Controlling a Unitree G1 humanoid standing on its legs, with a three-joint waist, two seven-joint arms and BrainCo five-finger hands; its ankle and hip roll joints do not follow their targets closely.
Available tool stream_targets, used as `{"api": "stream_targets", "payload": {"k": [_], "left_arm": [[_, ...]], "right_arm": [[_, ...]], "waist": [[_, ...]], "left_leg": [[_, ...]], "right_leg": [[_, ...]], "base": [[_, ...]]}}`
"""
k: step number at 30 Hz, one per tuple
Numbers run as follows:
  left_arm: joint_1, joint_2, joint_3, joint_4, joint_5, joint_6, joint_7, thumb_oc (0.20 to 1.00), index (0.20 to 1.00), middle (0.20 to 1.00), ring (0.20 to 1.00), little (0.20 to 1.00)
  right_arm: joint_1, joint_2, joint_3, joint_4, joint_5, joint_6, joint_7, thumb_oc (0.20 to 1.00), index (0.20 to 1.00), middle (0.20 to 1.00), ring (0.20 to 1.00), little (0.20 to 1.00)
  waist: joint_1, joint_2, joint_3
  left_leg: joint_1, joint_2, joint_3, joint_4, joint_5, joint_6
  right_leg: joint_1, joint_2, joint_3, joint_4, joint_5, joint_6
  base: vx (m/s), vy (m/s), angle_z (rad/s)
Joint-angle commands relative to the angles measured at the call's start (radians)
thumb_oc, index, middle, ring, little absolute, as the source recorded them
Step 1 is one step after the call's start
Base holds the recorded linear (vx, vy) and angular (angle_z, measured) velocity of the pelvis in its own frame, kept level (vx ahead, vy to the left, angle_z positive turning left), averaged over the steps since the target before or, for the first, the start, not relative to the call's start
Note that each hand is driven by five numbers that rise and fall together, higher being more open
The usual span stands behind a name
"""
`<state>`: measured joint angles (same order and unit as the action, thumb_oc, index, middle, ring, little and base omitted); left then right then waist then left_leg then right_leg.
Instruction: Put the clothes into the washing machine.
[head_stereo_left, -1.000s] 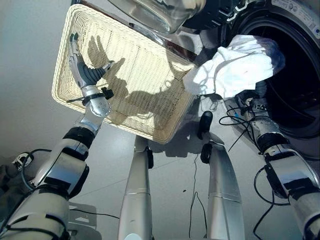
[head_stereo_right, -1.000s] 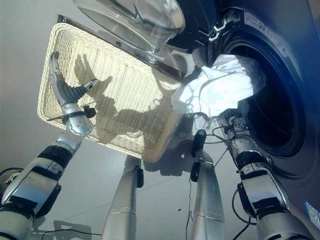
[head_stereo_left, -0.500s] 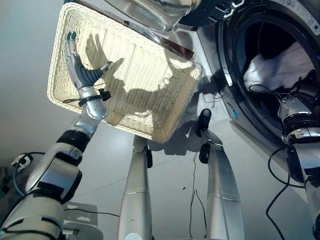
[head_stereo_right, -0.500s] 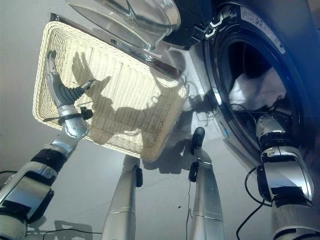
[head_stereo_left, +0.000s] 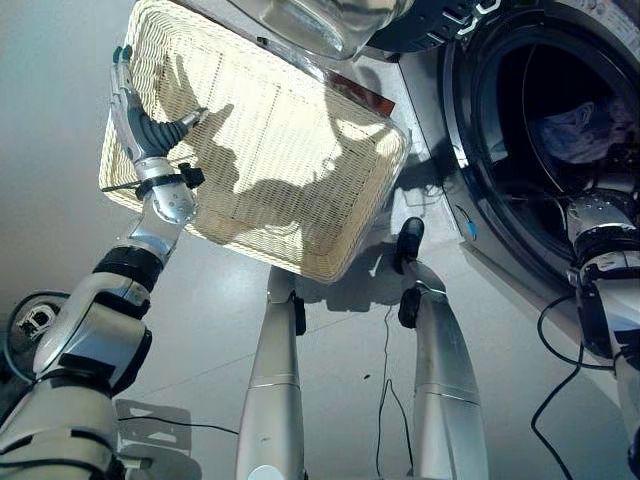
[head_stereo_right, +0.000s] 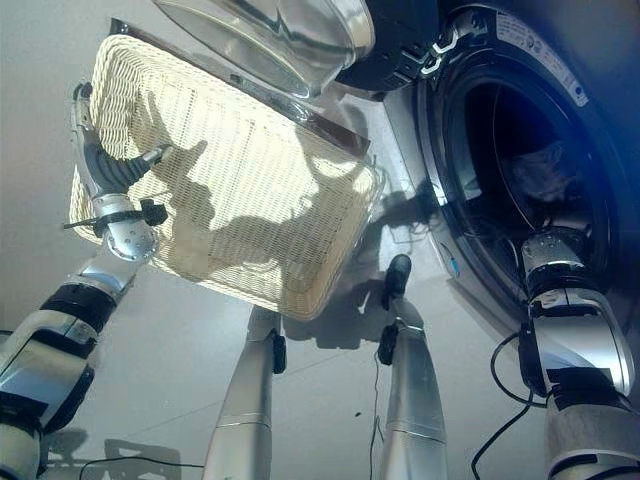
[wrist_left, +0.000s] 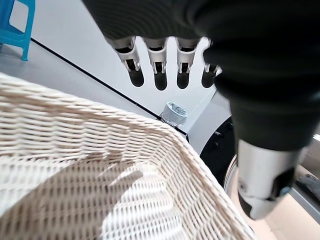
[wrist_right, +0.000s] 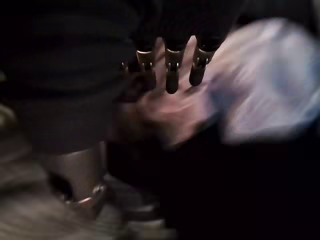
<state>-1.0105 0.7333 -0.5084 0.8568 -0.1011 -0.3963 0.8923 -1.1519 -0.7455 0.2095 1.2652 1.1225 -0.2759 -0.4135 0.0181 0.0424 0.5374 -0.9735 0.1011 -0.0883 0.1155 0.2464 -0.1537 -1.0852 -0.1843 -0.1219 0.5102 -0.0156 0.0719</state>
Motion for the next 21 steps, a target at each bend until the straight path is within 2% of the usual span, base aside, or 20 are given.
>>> {"api": "stream_targets", "payload": {"k": [1, 2, 3, 6, 10, 12, 16, 21], "left_arm": [[-0.075, 0.009, -0.006, -0.028, -0.010, 0.004, 0.022, 1.000, 1.000, 1.000, 1.000, 1.000], [-0.077, 0.010, -0.006, -0.027, -0.012, 0.003, 0.020, 1.000, 1.000, 1.000, 1.000, 1.000], [-0.085, 0.013, -0.016, -0.019, -0.012, -0.005, 0.009, 1.000, 1.000, 1.000, 1.000, 1.000], [-0.095, 0.009, -0.028, -0.016, -0.003, -0.008, 0.006, 1.000, 1.000, 1.000, 1.000, 1.000], [-0.112, 0.005, -0.034, -0.005, -0.013, -0.009, -0.006, 1.000, 1.000, 1.000, 1.000, 1.000], [-0.116, 0.000, -0.031, 0.000, -0.014, -0.015, -0.014, 1.000, 1.000, 1.000, 1.000, 1.000], [-0.104, -0.008, -0.022, 0.006, -0.033, -0.030, -0.055, 1.000, 1.000, 1.000, 1.000, 1.000], [-0.038, -0.022, 0.004, -0.008, -0.038, -0.034, -0.087, 1.000, 1.000, 1.000, 1.000, 1.000]], "right_arm": [[-0.121, -0.233, 0.176, 0.008, -0.350, 0.262, -0.154, 1.000, 1.000, 1.000, 1.000, 1.000], [-0.129, -0.234, 0.183, 0.013, -0.354, 0.267, -0.158, 1.000, 1.000, 1.000, 1.000, 1.000], [-0.156, -0.237, 0.217, 0.038, -0.442, 0.315, -0.186, 1.000, 1.000, 1.000, 1.000, 1.000], [-0.190, -0.232, 0.268, 0.045, -0.583, 0.392, -0.250, 1.000, 1.000, 1.000, 1.000, 1.000], [-0.218, -0.218, 0.312, 0.027, -0.705, 0.428, -0.334, 1.000, 1.000, 1.000, 1.000, 1.000], [-0.220, -0.209, 0.314, 0.021, -0.747, 0.417, -0.358, 1.000, 1.000, 1.000, 1.000, 1.000], [-0.184, -0.181, 0.317, -0.057, -0.894, 0.339, -0.432, 1.000, 1.000, 1.000, 1.000, 1.000], [-0.053, -0.154, 0.286, -0.209, -1.010, 0.280, -0.467, 1.000, 1.000, 1.000, 1.000, 1.000]], "waist": [[0.025, -0.045, -0.017], [0.024, -0.044, -0.017], [0.029, -0.045, -0.017], [0.033, -0.041, -0.017], [0.032, -0.034, -0.017], [0.030, -0.031, -0.017], [0.022, -0.026, -0.017], [0.009, -0.024, -0.017]], "left_leg": [[-0.007, -0.031, 0.030, 0.103, -0.110, 0.058], [-0.009, -0.030, 0.030, 0.104, -0.110, 0.058], [-0.011, -0.031, 0.026, 0.107, -0.110, 0.062], [-0.012, -0.036, 0.024, 0.105, -0.110, 0.069], [-0.010, -0.040, 0.027, 0.105, -0.115, 0.075], [-0.010, -0.040, 0.028, 0.107, -0.118, 0.077], [-0.003, -0.040, 0.034, 0.112, -0.127, 0.078], [0.033, -0.046, 0.044, 0.126, -0.146, 0.085]], "right_leg": [[0.101, 0.019, -0.036, -0.235, 0.169, 0.057], [0.100, 0.019, -0.037, -0.233, 0.169, 0.057], [0.100, 0.018, -0.042, -0.228, 0.168, 0.056], [0.100, 0.019, -0.048, -0.229, 0.168, 0.057], [0.098, 0.020, -0.046, -0.226, 0.162, 0.057], [0.096, 0.020, -0.043, -0.223, 0.160, 0.057], [0.097, 0.021, -0.031, -0.216, 0.150, 0.057], [0.120, 0.026, -0.013, -0.207, 0.139, 0.055]], "base": [[-0.02, -0.068, 0.03], [-0.01, -0.060, 0.03], [-0.01, -0.047, 0.03], [0.00, -0.016, 0.01], [0.00, 0.007, 0.02], [0.00, 0.000, 0.00], [-0.01, 0.032, 0.01], [-0.02, 0.038, 0.01]]}}
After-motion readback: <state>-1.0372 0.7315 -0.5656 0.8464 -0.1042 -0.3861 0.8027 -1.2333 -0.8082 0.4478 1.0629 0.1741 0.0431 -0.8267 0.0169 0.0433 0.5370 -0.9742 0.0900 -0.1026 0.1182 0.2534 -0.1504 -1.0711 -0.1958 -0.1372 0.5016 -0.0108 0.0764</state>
